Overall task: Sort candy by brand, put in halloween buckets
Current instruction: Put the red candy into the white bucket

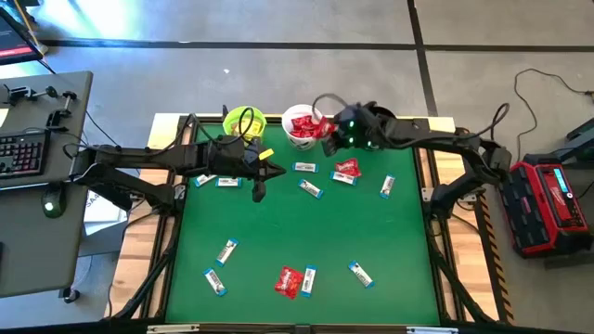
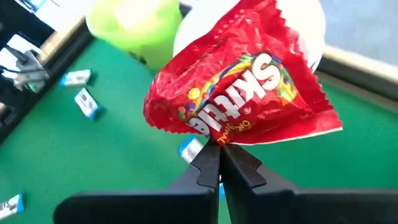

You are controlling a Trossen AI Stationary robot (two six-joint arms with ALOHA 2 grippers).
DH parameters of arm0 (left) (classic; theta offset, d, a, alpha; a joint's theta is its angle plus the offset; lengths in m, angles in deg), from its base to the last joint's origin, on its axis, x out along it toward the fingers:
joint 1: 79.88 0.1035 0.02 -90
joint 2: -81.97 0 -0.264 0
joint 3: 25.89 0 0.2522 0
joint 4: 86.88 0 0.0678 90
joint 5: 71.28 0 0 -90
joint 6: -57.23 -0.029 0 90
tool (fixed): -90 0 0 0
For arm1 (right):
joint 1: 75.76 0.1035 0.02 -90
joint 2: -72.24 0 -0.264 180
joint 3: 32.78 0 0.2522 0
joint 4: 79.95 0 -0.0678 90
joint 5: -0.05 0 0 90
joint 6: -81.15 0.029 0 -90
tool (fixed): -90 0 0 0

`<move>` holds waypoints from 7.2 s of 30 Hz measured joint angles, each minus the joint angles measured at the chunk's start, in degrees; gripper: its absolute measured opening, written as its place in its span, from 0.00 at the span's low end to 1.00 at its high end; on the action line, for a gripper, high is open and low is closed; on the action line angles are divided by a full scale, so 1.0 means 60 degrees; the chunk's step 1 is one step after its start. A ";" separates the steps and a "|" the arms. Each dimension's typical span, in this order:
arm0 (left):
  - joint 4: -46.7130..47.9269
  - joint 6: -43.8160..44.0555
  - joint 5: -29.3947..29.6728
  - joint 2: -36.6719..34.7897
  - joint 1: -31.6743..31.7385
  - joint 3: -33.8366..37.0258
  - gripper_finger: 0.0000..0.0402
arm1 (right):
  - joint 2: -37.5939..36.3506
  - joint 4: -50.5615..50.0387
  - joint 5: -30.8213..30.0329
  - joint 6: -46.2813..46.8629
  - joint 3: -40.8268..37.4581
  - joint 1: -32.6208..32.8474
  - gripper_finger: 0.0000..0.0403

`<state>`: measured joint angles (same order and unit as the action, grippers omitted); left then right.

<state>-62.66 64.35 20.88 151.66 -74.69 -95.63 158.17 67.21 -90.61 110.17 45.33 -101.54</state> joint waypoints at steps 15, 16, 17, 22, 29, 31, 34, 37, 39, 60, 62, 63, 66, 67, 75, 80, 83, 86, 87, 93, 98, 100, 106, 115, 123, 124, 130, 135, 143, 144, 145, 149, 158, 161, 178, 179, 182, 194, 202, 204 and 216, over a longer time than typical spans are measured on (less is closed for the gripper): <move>0.0085 0.0280 0.0733 -0.0011 0.0004 0.0000 0.00 | 0.2628 -0.2827 0.1295 -0.2028 0.4380 -0.1310 0.00; 0.0122 0.0242 0.0723 -0.0011 0.0004 0.0000 0.00 | 0.2909 -0.3133 0.1303 -0.2078 0.4695 -0.1264 0.00; 0.0124 0.0193 0.0685 -0.0011 0.0004 0.0000 0.00 | 0.3178 -0.3333 0.1300 -0.2115 0.4982 -0.1239 0.00; 0.0241 0.0126 0.0648 -0.0011 0.0004 0.0000 0.00 | 0.4263 -0.3905 0.1333 -0.2246 0.5905 -0.1104 0.00; 0.0589 0.0122 0.0643 -0.0011 0.0004 0.0000 0.00 | 0.5202 -0.4002 0.1339 -0.1958 0.6150 -0.1004 0.00; 0.0650 0.0119 0.0640 -0.0011 0.0004 0.0000 0.00 | 0.5392 -0.4001 0.1300 -0.1882 0.6150 -0.1006 0.00; 0.0655 0.0120 0.0640 -0.0011 0.0004 0.0000 0.00 | 0.5490 -0.3926 0.1285 -0.2003 0.6146 -0.1010 0.03; 0.0652 0.0122 0.0722 -0.0011 0.0000 0.0000 0.00 | 0.5472 -0.3886 0.1285 -0.2084 0.6150 -0.1010 0.12; 0.0652 0.0122 0.0735 -0.0011 0.0000 0.0000 0.00 | 0.5479 -0.3918 0.1285 -0.2051 0.6150 -0.1010 0.20; 0.0809 0.0122 0.0756 -0.0011 0.0000 0.0000 0.00 | 0.5383 -0.2765 0.1077 -0.2239 0.6147 -0.0859 0.03; 0.0809 0.0129 0.0754 -0.0011 0.0000 0.0000 0.00 | 0.5562 -0.2698 0.0876 -0.2159 0.6139 -0.0864 0.04; 0.0809 0.0182 0.0753 -0.0011 0.0000 0.0000 0.00 | 0.5613 -0.2653 0.0820 -0.2142 0.6139 -0.0865 0.04; 0.0827 0.0283 0.0745 -0.0011 0.0000 0.0000 0.00 | 0.5832 -0.2565 0.0607 -0.2138 0.6146 -0.0871 0.01; 0.0826 0.0284 0.0745 -0.0011 0.0000 0.0000 0.00 | 0.5916 -0.2577 0.0568 -0.2146 0.6146 -0.0868 0.01; 0.0831 0.0304 0.0742 -0.0011 0.0000 0.0000 0.00 | 0.5880 -0.2080 0.0789 -0.2247 0.6139 -0.0871 0.02; 0.0869 0.0416 0.0690 -0.0011 0.0003 0.0000 0.00 | 0.5214 -0.2288 0.1114 -0.3000 0.6143 -0.0764 0.00; 0.0876 0.0534 0.0483 -0.0011 0.0000 0.0000 0.00 | 0.4947 -0.2395 0.0983 -0.3371 0.6143 -0.0504 0.00; 0.0900 0.0537 0.0461 -0.0011 -0.0004 0.0000 0.00 | 0.4743 -0.2430 0.0855 -0.3492 0.6122 -0.0231 0.00; 0.0917 0.0531 0.0458 -0.0011 0.0000 0.0000 0.00 | 0.4640 -0.2358 0.0825 -0.3478 0.6010 -0.0149 0.00; 0.1026 0.0476 0.0458 -0.0011 0.0004 0.0000 0.00 | 0.3730 -0.1603 0.0098 -0.2762 0.4236 0.0328 0.00; 0.1057 0.0472 0.0458 -0.0011 0.0004 0.0000 0.00 | 0.2331 -0.0973 -0.0485 -0.1624 0.2305 0.0721 0.00; 0.1062 0.0469 0.0458 -0.0011 0.0004 0.0000 0.00 | 0.1801 -0.1112 -0.1028 -0.1116 0.1578 0.0911 0.00; 0.1068 0.0465 0.0181 -0.0011 0.0004 0.0000 0.00 | 0.0536 -0.1330 -0.1379 -0.0308 -0.0161 0.1267 0.00; 0.1078 0.0457 0.0173 -0.0011 0.0004 -0.0004 0.00 | 0.1113 -0.1702 -0.0562 -0.1297 -0.1294 0.0952 0.21; 0.1075 0.0457 0.0173 -0.0011 0.0004 -0.0004 0.00 | 0.1838 -0.1251 -0.1166 -0.2001 -0.1382 0.0457 0.41; 0.1079 0.0458 0.0173 -0.0011 0.0004 -0.0004 0.00 | 0.1934 -0.1133 -0.1166 -0.2092 -0.1380 0.0395 0.41; 0.1086 0.0519 0.0170 -0.0011 0.0004 -0.0004 0.00 | 0.2367 -0.0963 -0.0676 -0.2333 -0.1380 0.0087 0.42; 0.1104 0.0552 0.0171 -0.0011 0.0004 -0.0004 0.00 | 0.2550 -0.0938 -0.0552 -0.2350 -0.1369 0.0040 0.39; 0.1151 0.0705 0.0064 -0.0048 0.0004 -0.0004 0.00 | 0.2536 -0.0969 -0.0485 -0.2426 -0.1359 0.0043 0.06; 0.1144 0.0709 0.0061 -0.0054 0.0004 -0.0004 0.00 | 0.2511 -0.0978 -0.0485 -0.2427 -0.1358 0.0043 0.04; 0.1134 0.0709 0.0054 -0.0055 0.0003 -0.0004 0.00 | 0.2488 -0.0982 -0.0481 -0.2433 -0.1358 0.0043 0.03; 0.0934 0.0712 -0.0057 -0.0055 0.0004 -0.0004 0.00 | 0.2355 -0.1085 -0.0350 -0.2405 -0.1365 0.0043 0.05; -0.1846 0.1633 -0.0794 -0.0457 0.0007 0.1577 0.00 | 0.1863 -0.1305 -0.0118 -0.2022 -0.1365 0.0192 0.00; -0.2231 0.1906 -0.0806 -0.0669 0.0007 0.1990 0.00 | 0.1614 -0.1490 0.0036 -0.1769 -0.1365 0.0326 0.00; -0.2307 0.2035 -0.0653 -0.1410 0.0025 0.2033 0.00 | -0.0416 -0.0699 -0.0008 -0.0700 -0.1362 0.1090 0.00; -0.2340 0.2037 -0.0635 -0.1410 0.0025 0.2033 0.00 | -0.0462 -0.0516 -0.0030 -0.0665 -0.1362 0.1130 0.00; -0.2346 0.2024 -0.0635 -0.1412 0.0025 0.2033 0.00 | -0.0465 -0.0301 -0.0030 -0.0632 -0.1362 0.1143 0.00; -0.2084 0.1980 -0.0639 -0.1410 0.0006 0.2033 0.00 | 0.0267 -0.1703 0.0338 -0.3357 -0.1362 0.1500 0.40; -0.1797 0.1976 -0.0639 -0.1410 0.0004 0.2033 0.00 | 0.0818 -0.1330 -0.1303 -0.6809 -0.1967 0.2613 0.53; -0.1782 0.1973 -0.0639 -0.1410 0.0004 0.2033 0.00 | 0.0914 -0.0880 -0.1299 -0.6816 -0.2141 0.2619 0.53; -0.1667 0.1966 -0.0690 -0.1406 0.0000 0.2033 0.00 | 0.1884 -0.0258 -0.1138 -0.7337 -0.2254 0.2611 0.46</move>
<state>-72.66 76.14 16.74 143.22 -74.69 -83.44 169.47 65.67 -97.44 66.15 31.81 -85.87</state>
